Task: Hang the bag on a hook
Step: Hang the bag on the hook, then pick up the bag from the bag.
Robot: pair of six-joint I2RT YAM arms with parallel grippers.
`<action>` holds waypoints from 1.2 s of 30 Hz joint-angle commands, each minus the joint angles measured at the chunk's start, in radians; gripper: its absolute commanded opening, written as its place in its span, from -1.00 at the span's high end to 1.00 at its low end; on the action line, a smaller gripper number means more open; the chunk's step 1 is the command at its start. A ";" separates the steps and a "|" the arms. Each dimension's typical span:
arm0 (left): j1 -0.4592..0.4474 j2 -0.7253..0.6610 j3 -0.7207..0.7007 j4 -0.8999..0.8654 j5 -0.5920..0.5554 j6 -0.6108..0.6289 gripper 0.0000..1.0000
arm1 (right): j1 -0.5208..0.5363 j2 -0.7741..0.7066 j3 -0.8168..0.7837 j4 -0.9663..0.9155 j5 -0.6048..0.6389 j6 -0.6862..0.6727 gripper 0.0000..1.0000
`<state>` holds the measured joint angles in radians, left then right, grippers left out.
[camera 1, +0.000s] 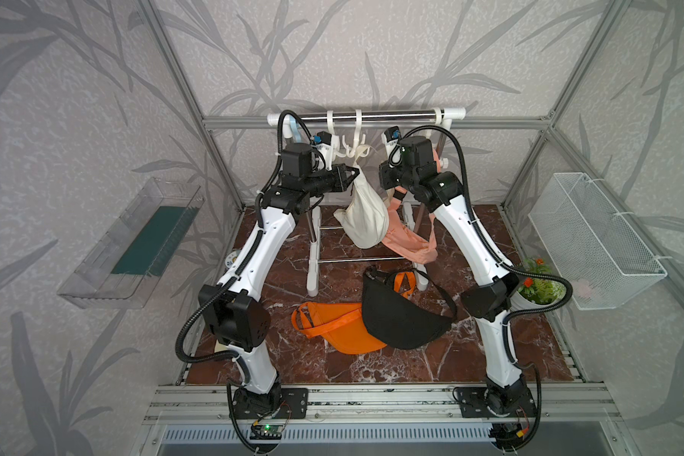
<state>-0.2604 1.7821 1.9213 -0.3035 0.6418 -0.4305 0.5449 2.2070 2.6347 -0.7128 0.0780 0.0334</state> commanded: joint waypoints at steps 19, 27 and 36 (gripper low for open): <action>0.010 -0.376 -0.432 0.318 -0.093 0.176 -0.32 | 0.053 -0.598 -0.781 0.240 0.015 -0.046 -0.32; 0.015 -0.493 -0.558 0.378 -0.164 0.206 -0.34 | -0.010 -0.938 -1.377 0.089 0.163 0.149 -0.34; 0.018 -0.548 -0.627 0.443 -0.133 0.203 -0.37 | -0.111 -0.940 -1.715 0.119 0.170 0.312 -0.35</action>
<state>-0.2474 1.2743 1.3167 0.0681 0.4843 -0.2424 0.4591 1.2846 0.9260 -0.6147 0.2169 0.2649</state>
